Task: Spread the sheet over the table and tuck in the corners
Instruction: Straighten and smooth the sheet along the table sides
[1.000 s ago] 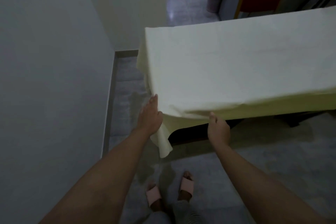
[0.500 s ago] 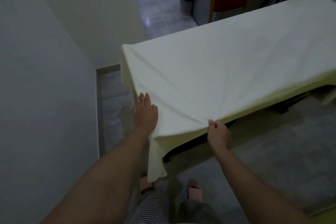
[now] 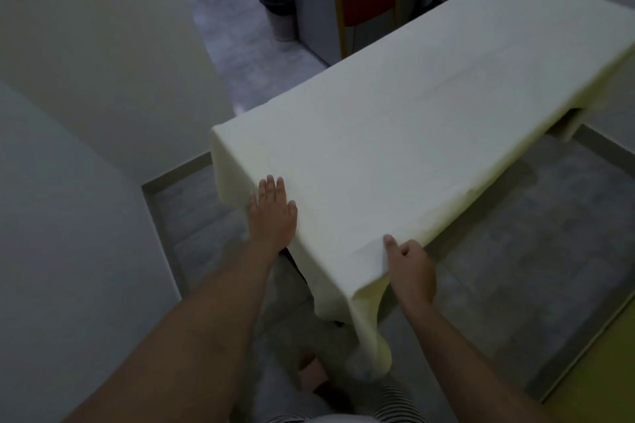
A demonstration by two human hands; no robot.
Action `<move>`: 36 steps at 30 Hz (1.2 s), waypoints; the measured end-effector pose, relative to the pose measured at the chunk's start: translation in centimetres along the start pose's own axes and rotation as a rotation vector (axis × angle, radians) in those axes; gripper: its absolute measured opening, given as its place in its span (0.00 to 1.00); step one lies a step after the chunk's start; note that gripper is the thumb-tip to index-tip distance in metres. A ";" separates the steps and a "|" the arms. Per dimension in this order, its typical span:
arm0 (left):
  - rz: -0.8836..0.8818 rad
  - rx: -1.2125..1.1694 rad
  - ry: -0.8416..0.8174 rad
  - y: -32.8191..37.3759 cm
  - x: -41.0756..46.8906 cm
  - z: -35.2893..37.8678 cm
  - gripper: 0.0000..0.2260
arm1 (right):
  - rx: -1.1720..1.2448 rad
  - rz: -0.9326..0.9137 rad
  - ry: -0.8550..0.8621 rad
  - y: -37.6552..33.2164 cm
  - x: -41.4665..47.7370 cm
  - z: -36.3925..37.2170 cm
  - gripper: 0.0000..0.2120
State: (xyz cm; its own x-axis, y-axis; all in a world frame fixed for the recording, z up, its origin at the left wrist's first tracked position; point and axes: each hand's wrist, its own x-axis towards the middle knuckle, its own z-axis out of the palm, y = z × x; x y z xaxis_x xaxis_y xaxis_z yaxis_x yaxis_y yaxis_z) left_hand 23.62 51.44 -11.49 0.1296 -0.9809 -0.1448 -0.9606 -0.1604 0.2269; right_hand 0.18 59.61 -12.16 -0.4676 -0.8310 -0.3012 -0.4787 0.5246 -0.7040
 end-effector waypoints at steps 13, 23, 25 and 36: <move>0.037 0.003 0.016 0.4 -1.7 1.8 0.26 | -0.107 -0.047 0.067 1.7 -1.8 -0.7 0.08; 0.130 -0.042 0.051 -2.5 -0.4 -0.1 0.26 | -0.151 0.069 0.307 1.1 -2.8 -0.2 0.15; 0.083 -0.077 0.068 -4.7 1.9 -1.2 0.26 | -0.123 0.022 0.383 -1.1 -2.8 0.9 0.19; 0.092 -0.049 0.054 -16.1 13.6 -4.6 0.27 | -0.479 -0.207 0.141 -13.2 -3.4 14.6 0.22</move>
State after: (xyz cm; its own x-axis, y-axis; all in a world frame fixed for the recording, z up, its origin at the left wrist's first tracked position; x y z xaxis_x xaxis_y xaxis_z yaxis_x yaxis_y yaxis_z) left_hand 41.97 40.15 -12.69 0.0558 -0.9960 -0.0694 -0.9560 -0.0734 0.2841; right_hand 18.94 52.77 -11.28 -0.4072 -0.9102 -0.0751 -0.8413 0.4059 -0.3571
